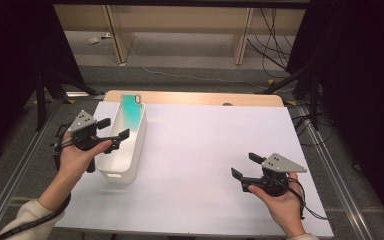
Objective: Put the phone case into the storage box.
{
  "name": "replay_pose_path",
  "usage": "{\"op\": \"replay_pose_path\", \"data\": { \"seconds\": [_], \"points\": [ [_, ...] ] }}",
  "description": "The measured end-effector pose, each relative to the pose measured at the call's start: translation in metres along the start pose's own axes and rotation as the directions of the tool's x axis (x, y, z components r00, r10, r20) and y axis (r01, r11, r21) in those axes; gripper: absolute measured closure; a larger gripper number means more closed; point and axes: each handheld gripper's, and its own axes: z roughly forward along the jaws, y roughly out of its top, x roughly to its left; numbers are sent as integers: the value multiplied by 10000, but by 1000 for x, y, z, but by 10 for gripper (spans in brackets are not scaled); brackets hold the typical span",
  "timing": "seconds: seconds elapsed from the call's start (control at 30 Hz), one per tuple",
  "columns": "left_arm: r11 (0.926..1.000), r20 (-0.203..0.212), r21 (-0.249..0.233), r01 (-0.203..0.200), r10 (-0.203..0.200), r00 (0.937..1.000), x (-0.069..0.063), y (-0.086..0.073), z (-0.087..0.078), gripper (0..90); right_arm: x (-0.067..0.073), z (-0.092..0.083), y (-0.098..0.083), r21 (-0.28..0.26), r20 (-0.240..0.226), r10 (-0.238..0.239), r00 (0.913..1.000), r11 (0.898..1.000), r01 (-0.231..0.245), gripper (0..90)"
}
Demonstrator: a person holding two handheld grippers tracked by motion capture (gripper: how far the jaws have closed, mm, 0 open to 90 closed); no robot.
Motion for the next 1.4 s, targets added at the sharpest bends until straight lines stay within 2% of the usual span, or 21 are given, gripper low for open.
{"op": "replay_pose_path", "data": {
  "seconds": [0.53,0.57,0.6,0.63,0.7,0.8,0.83,0.87,0.9,0.93,1.23,1.4],
  "points": [
    [9997,311,-54,-235,236,9992,-14,-13,-11,159,0,0,0,-14,20,-10,10000,10000,10,201],
    [9997,324,-89,-243,246,9992,-15,-14,-11,159,0,-3,1,377,128,-110,9999,9992,105,201],
    [9995,386,-118,-292,296,9988,-15,-14,-12,159,0,-3,1,381,127,-115,9999,9992,110,201],
    [9996,368,-167,-243,249,9990,-16,-15,-13,159,-1,-2,1,240,253,-285,9993,9993,279,201],
    [9993,424,-216,-306,315,9986,-16,-17,-14,158,0,-2,1,264,129,-101,9999,9996,97,201],
    [9992,475,-258,-310,322,9984,-17,-18,-16,159,0,-1,1,168,124,-96,9999,9998,94,201],
    [9990,506,-296,-324,339,9981,-18,-19,-16,159,-1,1,0,-131,146,-221,9996,9997,223,201],
    [9989,557,-308,-351,368,9978,-18,-20,-17,159,0,-1,1,187,121,-103,9999,9998,101,201],
    [9988,603,-345,-345,366,9975,-18,-21,-17,159,-1,-1,1,125,118,-197,9997,9997,195,201],
    [9988,631,-374,-316,340,9974,-18,-22,-18,159,0,0,0,-26,8,-11,10000,10000,11,201],
    [9967,757,-653,-476,526,9957,-23,-31,-24,159,0,-1,0,71,74,-18,10000,10000,17,201],
    [9937,861,-801,-787,855,9926,-28,-37,-27,159,1,-1,0,56,8,-3,10000,10000,3,201]
  ]
}}
